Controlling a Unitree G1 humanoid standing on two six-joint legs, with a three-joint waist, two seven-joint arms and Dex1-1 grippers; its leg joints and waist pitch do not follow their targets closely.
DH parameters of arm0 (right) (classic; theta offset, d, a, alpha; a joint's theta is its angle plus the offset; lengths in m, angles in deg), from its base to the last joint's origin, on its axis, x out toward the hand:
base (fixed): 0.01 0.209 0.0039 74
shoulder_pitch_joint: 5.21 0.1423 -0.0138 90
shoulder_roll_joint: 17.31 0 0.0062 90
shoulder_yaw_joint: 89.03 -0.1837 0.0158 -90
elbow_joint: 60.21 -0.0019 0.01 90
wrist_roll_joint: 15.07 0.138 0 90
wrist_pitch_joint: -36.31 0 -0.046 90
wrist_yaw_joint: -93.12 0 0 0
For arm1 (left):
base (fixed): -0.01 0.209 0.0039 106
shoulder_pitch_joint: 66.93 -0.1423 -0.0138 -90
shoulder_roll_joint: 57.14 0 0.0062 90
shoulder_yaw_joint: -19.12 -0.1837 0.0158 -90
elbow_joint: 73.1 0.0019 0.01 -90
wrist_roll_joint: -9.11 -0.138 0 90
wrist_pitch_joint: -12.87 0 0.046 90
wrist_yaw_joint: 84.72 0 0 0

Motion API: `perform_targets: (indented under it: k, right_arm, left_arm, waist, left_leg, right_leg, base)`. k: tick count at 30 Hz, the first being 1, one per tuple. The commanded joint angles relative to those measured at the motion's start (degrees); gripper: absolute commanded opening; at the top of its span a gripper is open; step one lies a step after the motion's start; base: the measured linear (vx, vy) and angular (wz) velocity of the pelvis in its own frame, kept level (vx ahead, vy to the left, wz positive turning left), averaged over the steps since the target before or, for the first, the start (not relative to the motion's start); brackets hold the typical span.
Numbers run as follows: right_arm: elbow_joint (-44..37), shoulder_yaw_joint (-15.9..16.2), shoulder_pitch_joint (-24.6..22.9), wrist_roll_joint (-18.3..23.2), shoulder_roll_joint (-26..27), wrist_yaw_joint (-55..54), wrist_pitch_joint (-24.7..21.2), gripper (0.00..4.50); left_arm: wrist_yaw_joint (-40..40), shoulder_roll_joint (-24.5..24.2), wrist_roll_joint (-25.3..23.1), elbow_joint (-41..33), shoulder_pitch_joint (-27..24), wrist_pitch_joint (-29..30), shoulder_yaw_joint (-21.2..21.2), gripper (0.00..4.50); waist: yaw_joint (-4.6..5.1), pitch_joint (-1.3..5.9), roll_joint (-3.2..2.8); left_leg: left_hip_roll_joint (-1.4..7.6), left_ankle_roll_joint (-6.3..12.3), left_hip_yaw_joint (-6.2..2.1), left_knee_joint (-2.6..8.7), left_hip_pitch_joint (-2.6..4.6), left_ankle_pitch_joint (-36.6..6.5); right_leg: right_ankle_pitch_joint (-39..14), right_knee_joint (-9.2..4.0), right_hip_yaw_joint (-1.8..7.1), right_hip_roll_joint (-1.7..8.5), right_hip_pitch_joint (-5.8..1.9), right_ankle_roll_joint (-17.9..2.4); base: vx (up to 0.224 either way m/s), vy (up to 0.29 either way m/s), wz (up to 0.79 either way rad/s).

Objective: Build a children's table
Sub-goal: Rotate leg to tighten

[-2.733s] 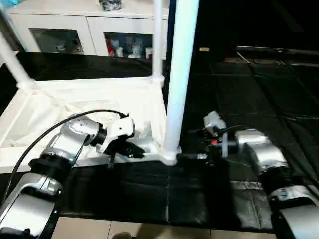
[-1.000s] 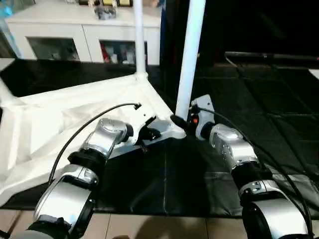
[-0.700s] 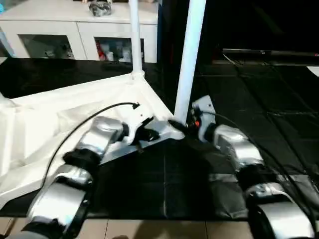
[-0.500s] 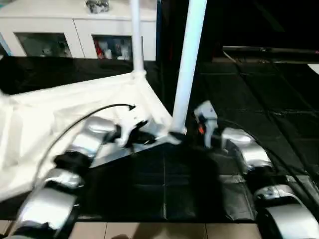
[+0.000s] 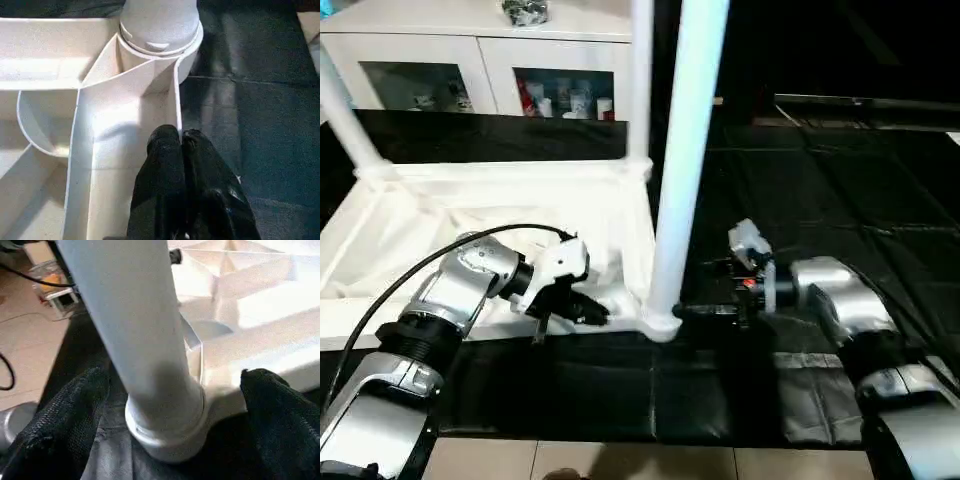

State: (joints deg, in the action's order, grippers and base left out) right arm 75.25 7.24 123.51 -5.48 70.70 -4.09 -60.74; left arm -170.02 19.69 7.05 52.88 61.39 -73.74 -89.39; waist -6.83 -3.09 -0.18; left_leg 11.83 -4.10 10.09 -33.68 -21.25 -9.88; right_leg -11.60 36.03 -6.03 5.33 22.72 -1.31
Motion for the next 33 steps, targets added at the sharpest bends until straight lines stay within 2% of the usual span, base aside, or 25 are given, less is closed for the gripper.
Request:
perform_targets:
  k: [1,2,5,6,8,9,11,14,15,20,22,25,27,33]
  right_arm:
    - [0.4,0.4,1.1,0.5,0.0,1.6,-0.2,4.46]
    - [0.7,0.8,1.3,0.6,0.2,2.4,-0.2,4.30]
    - [1.6,1.9,2.0,0.4,0.8,4.3,0.1,4.30]
    - [2.0,2.1,2.2,0.2,1.0,4.6,0.3,4.02]
    - [2.9,2.1,2.7,0.0,1.3,4.7,0.6,3.95]
    - [3.5,1.9,3.0,0.1,1.5,4.8,0.7,3.92]
    - [3.8,1.8,3.2,0.1,1.6,4.9,0.8,3.66]
    - [4.1,1.8,3.4,0.4,1.9,5.8,0.5,3.48]
    - [3.9,1.8,3.5,0.8,2.2,6.3,0.1,3.27]
    - [3.1,1.5,3.1,1.9,2.8,7.2,-1.1,3.05]
    - [2.8,1.6,2.9,1.9,2.8,7.5,-1.3,2.66]
    - [2.9,1.7,2.8,1.9,2.8,7.9,-1.3,2.61]
    - [3.4,1.7,2.9,2.0,3.0,7.8,-1.0,2.34]
    - [3.0,1.0,2.4,2.7,3.6,6.6,-1.5,2.23]
  left_arm:
    - [-2.4,-0.1,-1.0,-0.5,-1.1,-0.7,-2.8,0.00]
    - [-2.5,-0.1,-1.0,-0.9,-1.1,-0.7,-3.0,0.00]
    - [-3.2,-0.1,-1.2,-2.0,-1.3,-1.2,-3.9,0.00]
    - [-3.4,0.0,-1.3,-2.3,-1.4,-1.2,-4.1,0.00]
    - [-3.6,0.2,-1.3,-2.6,-1.4,-1.3,-4.3,0.00]
    - [-3.6,0.3,-1.5,-2.7,-1.4,-1.5,-4.4,0.00]
    - [-3.6,0.3,-1.6,-2.8,-1.4,-1.6,-4.5,0.00]
    - [-3.7,0.3,-1.5,-2.9,-1.2,-1.6,-4.5,0.00]
    - [-3.8,0.2,-1.4,-3.2,-1.3,-1.5,-4.5,0.00]
    - [-3.9,-0.1,-1.3,-3.6,-1.9,-1.5,-4.5,0.00]
    - [-3.8,-0.1,-1.3,-3.7,-2.1,-1.6,-4.6,0.00]
    - [-3.8,-0.1,-1.3,-3.7,-2.1,-1.5,-4.6,0.00]
    - [-3.5,-0.2,-1.3,-3.5,-2.0,-1.5,-4.6,0.00]
    - [-2.0,0.3,-1.1,-3.2,-1.9,-1.1,-4.0,0.00]
  waist:
    - [0.03,3.98,0.24]
    - [0.02,4.01,0.42]
    - [-0.05,4.07,0.43]
    - [-0.07,4.08,0.43]
    - [-0.05,4.05,0.38]
    - [-0.06,4.01,0.77]
    - [-0.19,3.98,0.59]
    - [-0.43,4.05,0.67]
    - [-0.47,4.04,0.69]
    - [-0.74,4.16,0.78]
    - [-0.84,4.11,0.82]
    - [-0.88,4.04,0.90]
    - [-0.89,4.00,0.84]
    - [-0.85,4.01,0.95]
  left_leg:
    - [2.10,2.70,-0.25,3.71,0.70,-10.0]
    - [2.11,2.77,-0.22,3.70,0.72,-9.6]
    - [2.02,3.20,-0.17,3.58,0.57,-9.1]
    - [2.04,3.21,-0.19,3.60,0.55,-9.0]
    - [2.04,3.14,-0.15,3.60,0.63,-9.1]
    - [2.06,3.00,-0.13,3.64,0.63,-9.2]
    - [2.13,2.90,-0.14,3.66,0.73,-9.3]
    - [2.14,2.63,-0.07,3.64,0.82,-9.3]
    - [2.14,2.63,-0.09,3.66,0.80,-9.3]
    - [2.13,2.98,-0.04,3.55,0.78,-8.5]
    - [2.15,3.04,-0.03,3.59,0.79,-8.3]
    - [2.11,2.58,-0.04,3.64,0.76,-9.1]
    - [2.08,2.25,-0.02,3.67,0.84,-9.6]
    - [2.06,2.21,-0.03,3.68,0.82,-9.4]
  right_leg:
    - [-8.2,-4.00,3.38,3.84,-2.95,-14.2]
    - [-7.7,-3.99,3.38,3.82,-2.94,-14.3]
    - [-6.6,-3.87,3.38,3.87,-3.01,-14.6]
    - [-6.8,-3.81,3.36,3.90,-3.01,-14.6]
    - [-7.1,-3.89,3.37,3.83,-2.92,-14.6]
    - [-7.8,-3.87,3.39,3.85,-2.95,-14.4]
    - [-8.3,-3.92,3.44,3.90,-2.85,-14.2]
    - [-8.0,-3.87,3.49,3.84,-2.78,-14.0]
    - [-7.8,-3.85,3.48,3.82,-2.80,-14.1]
    - [-6.6,-3.68,3.52,3.86,-2.83,-14.1]
    - [-6.5,-3.66,3.50,3.81,-2.78,-14.2]
    - [-8.0,-3.82,3.54,3.90,-2.79,-13.7]
    - [-9.2,-3.96,3.59,3.89,-2.74,-13.3]
    - [-8.9,-3.87,3.59,3.80,-2.74,-13.3]
  base:
    - [0.000,0.000,0.00]
    - [0.000,0.000,0.00]
    - [0.000,0.000,0.00]
    - [0.000,0.000,0.00]
    - [0.000,0.000,0.00]
    - [0.000,0.000,0.00]
    - [0.000,0.000,0.00]
    - [0.000,0.000,0.00]
    - [0.000,0.000,0.00]
    - [0.000,0.000,0.00]
    - [0.000,0.000,0.00]
    - [0.000,0.000,0.00]
    - [0.000,0.000,0.00]
    - [0.000,0.000,0.00]
